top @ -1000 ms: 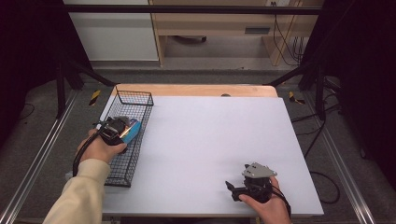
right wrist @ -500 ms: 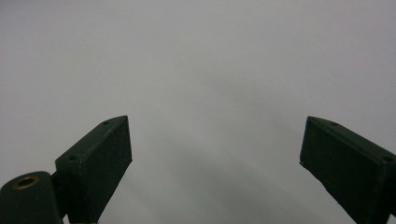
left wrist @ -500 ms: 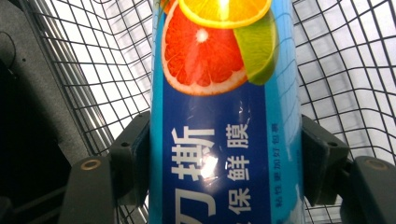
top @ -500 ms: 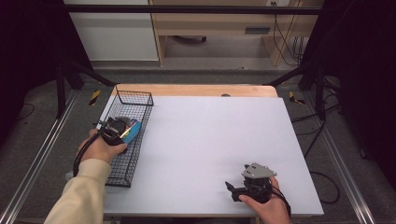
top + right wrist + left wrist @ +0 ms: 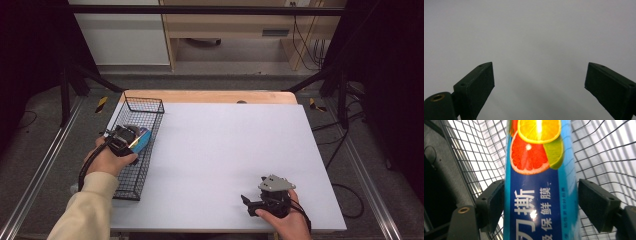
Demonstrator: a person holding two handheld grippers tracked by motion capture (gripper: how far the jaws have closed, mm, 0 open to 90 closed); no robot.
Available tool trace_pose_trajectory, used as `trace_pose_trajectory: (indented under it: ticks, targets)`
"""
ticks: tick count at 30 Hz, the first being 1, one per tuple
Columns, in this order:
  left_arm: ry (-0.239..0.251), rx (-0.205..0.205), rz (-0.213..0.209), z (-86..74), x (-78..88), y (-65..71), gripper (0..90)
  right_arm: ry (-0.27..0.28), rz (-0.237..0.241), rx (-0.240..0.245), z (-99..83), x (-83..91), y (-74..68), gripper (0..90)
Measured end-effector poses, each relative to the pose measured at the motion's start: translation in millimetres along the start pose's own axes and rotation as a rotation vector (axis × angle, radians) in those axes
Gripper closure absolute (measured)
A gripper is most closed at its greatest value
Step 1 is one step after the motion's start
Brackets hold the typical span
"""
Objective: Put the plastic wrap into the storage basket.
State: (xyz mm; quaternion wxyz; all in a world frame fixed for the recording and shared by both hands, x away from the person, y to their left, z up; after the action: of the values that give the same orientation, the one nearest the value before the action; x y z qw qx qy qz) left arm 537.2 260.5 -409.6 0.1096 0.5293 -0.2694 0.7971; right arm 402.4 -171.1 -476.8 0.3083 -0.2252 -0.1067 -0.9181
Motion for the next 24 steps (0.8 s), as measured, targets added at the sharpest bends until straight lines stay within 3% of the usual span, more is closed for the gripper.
trace_pose_trajectory:
  ticks: [6,13,24]
  targets:
    - [0.059,0.022,-0.01,-2.7,12.1,-3.1,19.6,-0.003,0.001,0.002,0.0,-0.3,-0.3,9.2]
    - [0.124,0.021,0.001,-3.6,27.0,-2.6,15.8,-0.003,0.003,0.002,-0.1,-0.8,-0.3,9.1]
    - [0.226,0.014,0.015,-4.2,52.1,6.6,7.7,-0.021,0.009,-0.012,-0.8,-1.7,0.0,6.8]
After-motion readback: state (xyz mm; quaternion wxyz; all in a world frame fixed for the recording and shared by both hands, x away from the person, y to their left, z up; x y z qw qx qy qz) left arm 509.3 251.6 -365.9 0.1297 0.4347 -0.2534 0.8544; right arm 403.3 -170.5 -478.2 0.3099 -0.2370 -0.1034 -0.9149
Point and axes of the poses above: each handheld gripper's, and its own axes: x roughly backward along the jaws, z roughly out of its top, y roughly to its right, the point moved 2 cm from there along -x, roughly forward along the jaws, and after that the axes turned 9 degrees about y, right-handed, at the moved point
